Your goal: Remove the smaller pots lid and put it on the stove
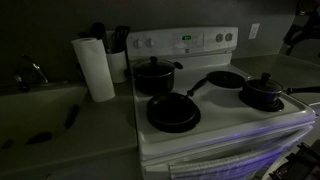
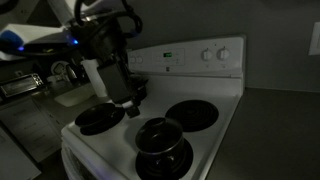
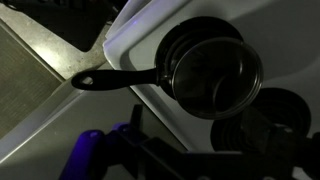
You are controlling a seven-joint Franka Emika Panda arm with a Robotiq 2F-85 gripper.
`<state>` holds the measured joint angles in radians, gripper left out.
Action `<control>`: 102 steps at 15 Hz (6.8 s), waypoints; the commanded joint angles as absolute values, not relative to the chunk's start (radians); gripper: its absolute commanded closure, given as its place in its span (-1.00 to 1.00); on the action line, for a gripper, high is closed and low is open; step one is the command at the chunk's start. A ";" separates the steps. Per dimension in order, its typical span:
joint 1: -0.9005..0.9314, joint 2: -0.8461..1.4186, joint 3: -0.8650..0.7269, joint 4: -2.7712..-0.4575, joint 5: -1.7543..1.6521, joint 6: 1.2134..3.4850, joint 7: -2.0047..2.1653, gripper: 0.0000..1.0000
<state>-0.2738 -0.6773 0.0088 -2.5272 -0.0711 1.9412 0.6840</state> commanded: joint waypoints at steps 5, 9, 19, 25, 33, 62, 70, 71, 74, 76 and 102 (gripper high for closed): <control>-0.314 -0.501 0.011 -2.519 -0.021 2.134 1.065 -1.00; -0.297 -0.442 -0.009 -2.520 -0.014 2.202 1.187 -1.00; -0.253 -0.363 -0.130 -2.484 0.069 2.176 0.846 -1.00; -0.211 -0.318 -0.087 -2.445 0.065 2.189 0.846 -1.00; -0.166 -0.287 -0.053 -2.447 0.076 2.175 0.884 -1.00; -0.199 -0.265 -0.080 -2.482 0.049 2.159 0.936 -0.41; -0.203 -0.265 -0.082 -2.479 0.052 2.164 0.933 0.62; -0.203 -0.265 -0.081 -2.480 0.051 2.165 0.933 0.68; -0.202 -0.267 -0.081 -2.478 0.052 2.162 0.930 0.69; -0.201 -0.269 -0.081 -2.475 0.051 2.158 0.926 0.69; -0.195 -0.259 -0.079 -2.380 0.020 2.093 0.831 0.69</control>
